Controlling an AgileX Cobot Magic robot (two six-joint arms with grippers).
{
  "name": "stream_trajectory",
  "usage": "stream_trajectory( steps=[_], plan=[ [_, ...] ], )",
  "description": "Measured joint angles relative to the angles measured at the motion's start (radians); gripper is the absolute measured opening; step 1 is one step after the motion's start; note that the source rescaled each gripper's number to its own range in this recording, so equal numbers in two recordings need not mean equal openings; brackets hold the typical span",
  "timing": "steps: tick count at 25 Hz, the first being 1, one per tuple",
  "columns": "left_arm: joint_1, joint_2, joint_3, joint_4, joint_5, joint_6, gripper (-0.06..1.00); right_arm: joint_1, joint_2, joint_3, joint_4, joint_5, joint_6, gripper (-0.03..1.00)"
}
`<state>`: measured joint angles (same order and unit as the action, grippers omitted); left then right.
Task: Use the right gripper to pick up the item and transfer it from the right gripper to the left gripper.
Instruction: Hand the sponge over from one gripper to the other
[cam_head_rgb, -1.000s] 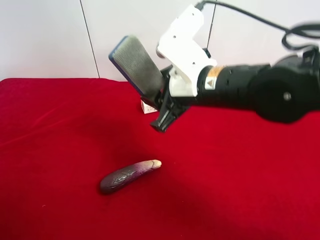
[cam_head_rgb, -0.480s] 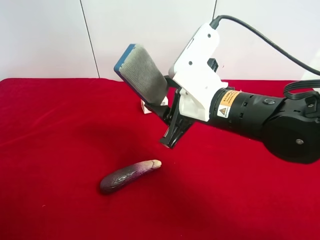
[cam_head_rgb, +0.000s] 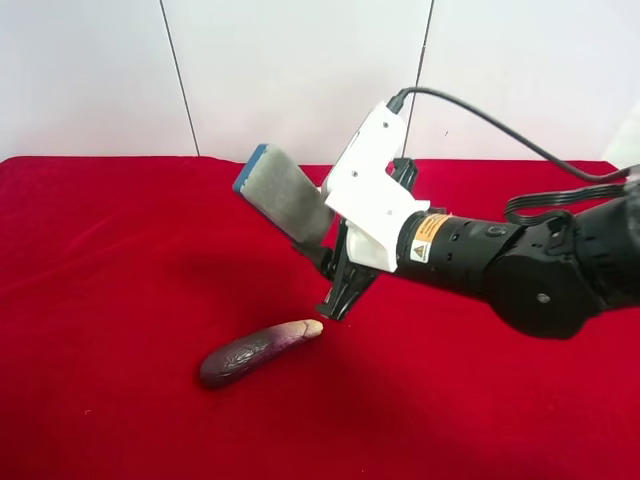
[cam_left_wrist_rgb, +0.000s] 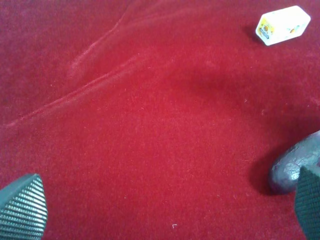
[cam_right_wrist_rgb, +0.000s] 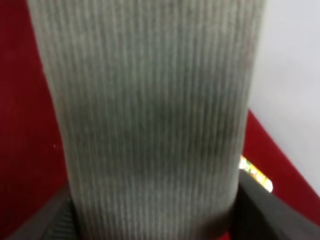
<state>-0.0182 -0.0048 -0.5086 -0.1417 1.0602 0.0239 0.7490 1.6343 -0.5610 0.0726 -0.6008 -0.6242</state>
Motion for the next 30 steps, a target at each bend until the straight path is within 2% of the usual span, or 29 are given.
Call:
stream_trajectory(
  steps=[9,30],
  plan=[
    [0.0,0.0,0.0,0.0,0.0,0.0,1.0,0.0,0.01,0.0,0.003,-0.087,0.0,0.0],
    [0.0,0.0,0.0,0.0,0.0,0.0,1.0,0.0,0.015,0.0,0.018,-0.09,0.0,0.0]
  ],
)
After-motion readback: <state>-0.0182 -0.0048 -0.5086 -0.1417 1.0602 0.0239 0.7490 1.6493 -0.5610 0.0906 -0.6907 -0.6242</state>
